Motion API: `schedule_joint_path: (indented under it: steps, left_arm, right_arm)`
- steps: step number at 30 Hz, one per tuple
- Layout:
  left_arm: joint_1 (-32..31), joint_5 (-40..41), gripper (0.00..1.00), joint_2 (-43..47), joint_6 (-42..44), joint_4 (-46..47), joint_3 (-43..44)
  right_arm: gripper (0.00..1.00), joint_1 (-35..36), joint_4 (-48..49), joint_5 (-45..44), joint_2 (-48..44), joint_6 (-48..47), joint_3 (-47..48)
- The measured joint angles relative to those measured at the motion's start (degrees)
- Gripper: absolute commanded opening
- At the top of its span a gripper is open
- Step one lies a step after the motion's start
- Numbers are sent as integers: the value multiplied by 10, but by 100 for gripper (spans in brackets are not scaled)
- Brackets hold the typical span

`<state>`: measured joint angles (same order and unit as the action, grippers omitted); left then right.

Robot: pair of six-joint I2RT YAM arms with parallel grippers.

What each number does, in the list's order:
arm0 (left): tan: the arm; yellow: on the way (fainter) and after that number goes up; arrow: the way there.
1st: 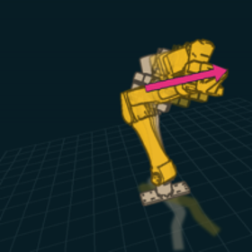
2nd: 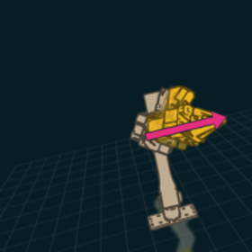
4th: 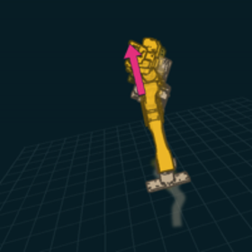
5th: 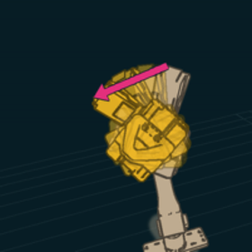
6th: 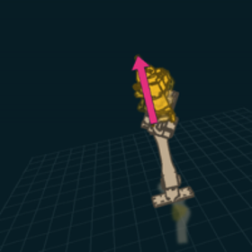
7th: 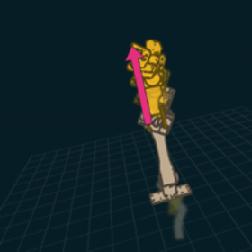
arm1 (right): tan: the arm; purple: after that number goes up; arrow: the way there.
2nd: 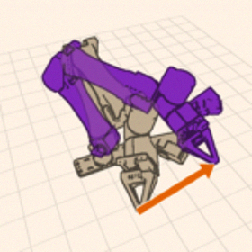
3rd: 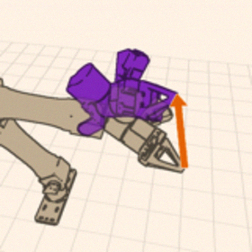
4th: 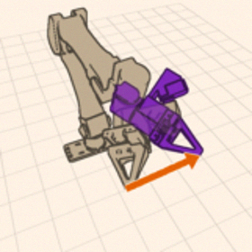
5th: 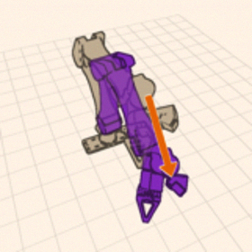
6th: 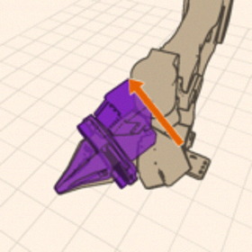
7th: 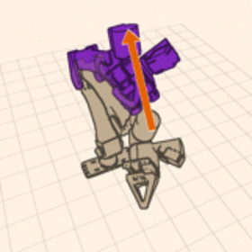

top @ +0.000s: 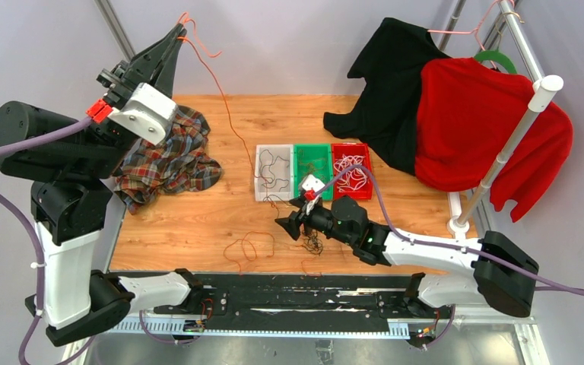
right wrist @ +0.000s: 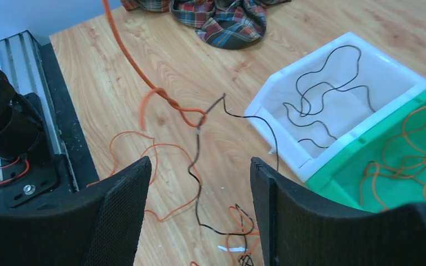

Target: Untangle the cables

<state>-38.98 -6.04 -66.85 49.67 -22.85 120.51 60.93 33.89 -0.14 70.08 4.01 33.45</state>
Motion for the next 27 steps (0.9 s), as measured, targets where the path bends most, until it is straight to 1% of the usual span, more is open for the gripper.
schedule_joint_path:
  steps: [6,7,11,12,14,18,23,27]
  left_arm:
    - [0,-1,0,0,7,-1,-7]
    - [0,-1,0,0,9,-1,-8]
    - [0,-1,0,0,11,-3,-9]
    - [0,-1,0,1,11,-3,-9]
    - [0,-1,0,4,11,-4,-9]
    - [0,-1,0,11,11,-5,-9]
    - [0,3,1,20,14,-6,-9]
    - [0,24,1,31,32,-17,-3]
  right_arm:
    - [66,5,23,3,35,38,0]
    - [63,5,24,2,43,41,1]
    - [45,6,24,-15,76,44,16]
    - [39,6,25,-22,82,44,18]
    - [23,6,27,-41,90,45,19]
    - [1,6,28,-72,93,41,19]
    - [1,6,38,-106,73,43,10]
    - [1,2,38,-154,20,66,-32]
